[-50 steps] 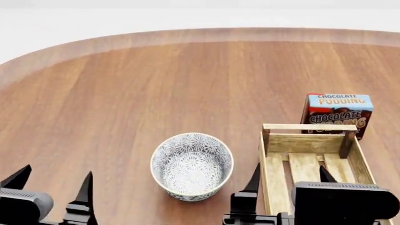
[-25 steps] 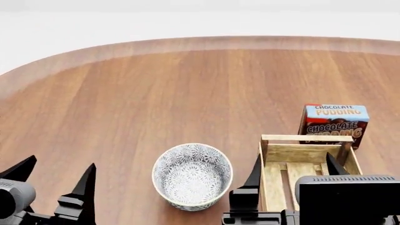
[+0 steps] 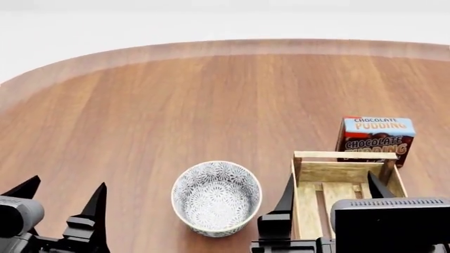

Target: Pick up the bowl on the left and put it in the tray.

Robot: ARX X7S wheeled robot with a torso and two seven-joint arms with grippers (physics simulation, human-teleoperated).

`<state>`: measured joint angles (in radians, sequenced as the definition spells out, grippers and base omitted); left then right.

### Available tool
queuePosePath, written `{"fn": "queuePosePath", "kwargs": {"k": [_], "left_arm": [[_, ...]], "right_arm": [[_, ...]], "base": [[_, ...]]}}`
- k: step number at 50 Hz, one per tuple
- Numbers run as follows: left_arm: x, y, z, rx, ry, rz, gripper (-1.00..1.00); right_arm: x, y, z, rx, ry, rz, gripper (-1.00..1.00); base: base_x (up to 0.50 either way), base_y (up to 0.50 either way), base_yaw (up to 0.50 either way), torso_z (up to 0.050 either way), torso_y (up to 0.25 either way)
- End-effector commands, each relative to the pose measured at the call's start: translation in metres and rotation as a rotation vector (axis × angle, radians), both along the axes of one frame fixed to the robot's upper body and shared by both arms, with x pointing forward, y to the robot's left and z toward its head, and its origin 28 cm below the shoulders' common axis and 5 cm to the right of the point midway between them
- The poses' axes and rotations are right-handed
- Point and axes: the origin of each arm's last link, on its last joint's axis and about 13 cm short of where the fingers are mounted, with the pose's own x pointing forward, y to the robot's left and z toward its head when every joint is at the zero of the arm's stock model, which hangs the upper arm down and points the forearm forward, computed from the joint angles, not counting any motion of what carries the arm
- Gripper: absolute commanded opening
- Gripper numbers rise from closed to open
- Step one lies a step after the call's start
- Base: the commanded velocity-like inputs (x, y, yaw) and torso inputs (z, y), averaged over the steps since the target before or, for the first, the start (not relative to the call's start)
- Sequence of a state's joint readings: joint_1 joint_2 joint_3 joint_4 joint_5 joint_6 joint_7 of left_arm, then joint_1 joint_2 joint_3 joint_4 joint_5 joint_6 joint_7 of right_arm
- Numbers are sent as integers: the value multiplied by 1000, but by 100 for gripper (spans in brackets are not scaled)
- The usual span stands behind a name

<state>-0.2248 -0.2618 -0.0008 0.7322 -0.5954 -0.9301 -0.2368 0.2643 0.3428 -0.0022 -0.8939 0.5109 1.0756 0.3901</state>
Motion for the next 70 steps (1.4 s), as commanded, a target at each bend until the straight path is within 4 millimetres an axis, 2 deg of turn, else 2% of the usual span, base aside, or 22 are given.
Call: {"fn": "queuePosePath", "kwargs": {"k": [1, 52, 57, 62, 70], "left_arm": [[2, 1, 0, -2, -7, 9, 100], [-1, 2, 0, 9, -17, 25, 100], [-1, 1, -2, 9, 10, 13, 100], [0, 1, -5, 25, 13, 18, 100], [2, 1, -9, 21, 33, 18, 100]], "right_arm": [[0, -1, -2, -7, -2, 0, 100], [2, -1, -6, 4, 16, -3, 100], [4, -2, -8, 24, 30, 34, 100], [7, -1, -10, -10, 35, 39, 100], [34, -1, 7, -257, -19, 145, 100]], "base": [[0, 0, 0, 0, -250], [0, 0, 0, 0, -250], [0, 0, 0, 0, -37], [0, 0, 0, 0, 0], [0, 0, 0, 0, 0]]}}
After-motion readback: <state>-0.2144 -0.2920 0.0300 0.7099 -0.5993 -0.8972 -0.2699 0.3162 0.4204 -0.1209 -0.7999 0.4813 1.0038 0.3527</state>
